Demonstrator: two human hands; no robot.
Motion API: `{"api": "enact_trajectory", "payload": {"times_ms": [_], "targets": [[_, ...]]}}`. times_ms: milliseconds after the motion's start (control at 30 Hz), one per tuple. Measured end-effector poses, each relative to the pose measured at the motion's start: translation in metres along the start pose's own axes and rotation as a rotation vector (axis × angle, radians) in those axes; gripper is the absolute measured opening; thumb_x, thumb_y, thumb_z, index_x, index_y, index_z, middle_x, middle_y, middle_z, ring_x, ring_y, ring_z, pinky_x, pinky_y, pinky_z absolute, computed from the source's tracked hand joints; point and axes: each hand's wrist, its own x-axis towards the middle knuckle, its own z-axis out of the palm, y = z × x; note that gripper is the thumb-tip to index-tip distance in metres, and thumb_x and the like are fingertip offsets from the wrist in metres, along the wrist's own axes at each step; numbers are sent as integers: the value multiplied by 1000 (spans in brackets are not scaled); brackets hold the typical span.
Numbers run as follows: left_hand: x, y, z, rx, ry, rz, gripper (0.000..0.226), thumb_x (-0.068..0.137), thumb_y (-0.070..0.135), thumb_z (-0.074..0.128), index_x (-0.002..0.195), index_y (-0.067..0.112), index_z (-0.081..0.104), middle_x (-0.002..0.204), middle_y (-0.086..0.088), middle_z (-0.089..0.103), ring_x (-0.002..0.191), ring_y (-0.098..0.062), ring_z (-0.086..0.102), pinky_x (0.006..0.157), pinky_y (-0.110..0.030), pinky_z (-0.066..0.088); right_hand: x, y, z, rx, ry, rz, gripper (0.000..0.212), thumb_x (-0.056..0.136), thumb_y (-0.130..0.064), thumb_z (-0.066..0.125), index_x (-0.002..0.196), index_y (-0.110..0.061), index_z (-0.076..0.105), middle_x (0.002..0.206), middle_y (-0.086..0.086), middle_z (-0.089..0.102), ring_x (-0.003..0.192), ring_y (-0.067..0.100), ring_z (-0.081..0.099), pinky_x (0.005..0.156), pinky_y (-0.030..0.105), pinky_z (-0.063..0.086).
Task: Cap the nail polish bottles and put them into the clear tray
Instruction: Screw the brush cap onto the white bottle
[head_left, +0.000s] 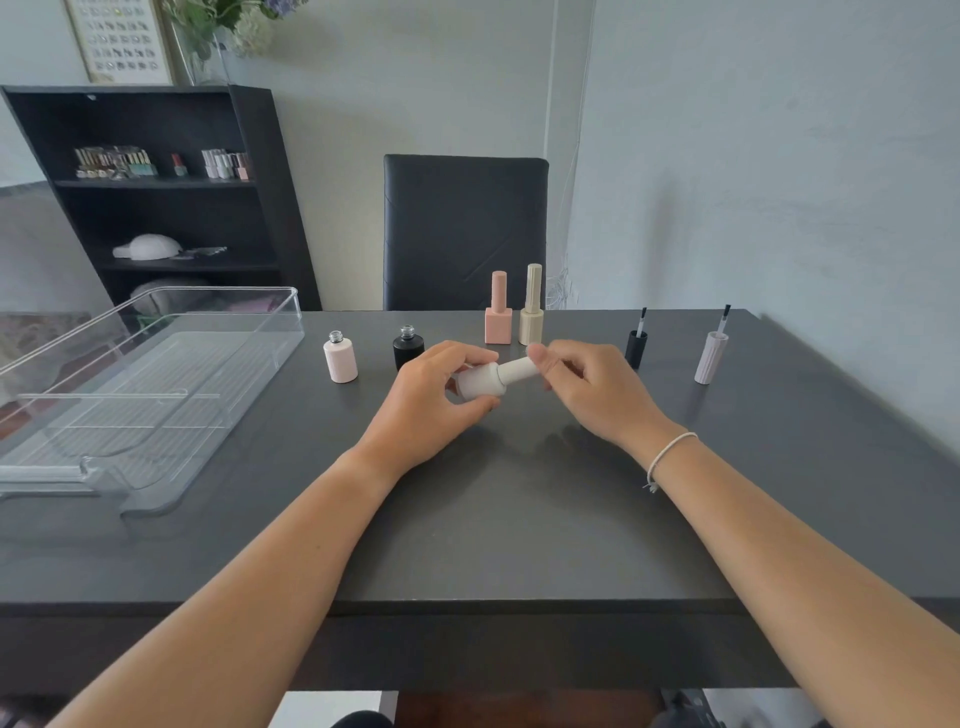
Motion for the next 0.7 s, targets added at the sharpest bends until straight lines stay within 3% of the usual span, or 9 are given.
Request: {"api": "enact_trajectory", "payload": {"times_ms": [67, 200, 300, 433, 567, 700], "targets": [[0, -1, 0, 6, 3, -2, 36, 72, 12, 75, 106, 19, 63, 103, 3, 62, 92, -9, 56, 81, -16, 46, 0, 0, -1, 23, 22, -6, 46, 89, -49, 42, 73, -8, 54, 52, -4, 42, 48, 8, 36, 51, 25, 31], [-1, -2, -2, 7, 13, -2, 36, 72, 13, 75, 106, 20, 63, 103, 3, 62, 92, -9, 56, 80, -16, 47, -1, -3, -1, 21, -19, -87, 8, 87, -26, 56, 90, -24, 49, 66, -10, 48, 53, 5, 41, 53, 14, 33], [0, -2, -1, 14, 3, 6, 36, 72, 13, 75, 106, 19, 63, 103, 3, 62, 92, -10, 56, 81, -19, 48, 0, -1, 1, 16, -16, -75, 9, 88, -27, 55, 85, -19, 53, 65, -13, 49, 56, 7, 44, 55, 17, 35], [0, -2, -1, 13, 6, 1, 36, 73, 14, 74, 106, 20, 63, 103, 5, 62, 92, -9, 56, 81, -17, 47, 1, 2, 1, 15, 8, -35, 33, 89, -43, 48, 81, -12, 57, 58, -4, 49, 52, 9, 41, 53, 27, 35], [0, -2, -1, 13, 3, -1, 36, 73, 14, 74, 106, 21, 62, 103, 5, 62, 91, -8, 56, 80, -16, 47, 1, 0, 1, 35, -13, -88, 13, 87, -32, 56, 94, -22, 51, 69, -10, 52, 57, -2, 47, 53, 8, 37], [0, -2, -1, 4, 5, 1, 36, 73, 14, 74, 106, 20, 63, 103, 5, 62, 91, -8, 56, 79, -14, 47, 1, 1, 2, 47, -24, -106, 9, 86, -22, 59, 93, -17, 55, 73, -18, 50, 60, -9, 48, 56, 3, 36]]}}
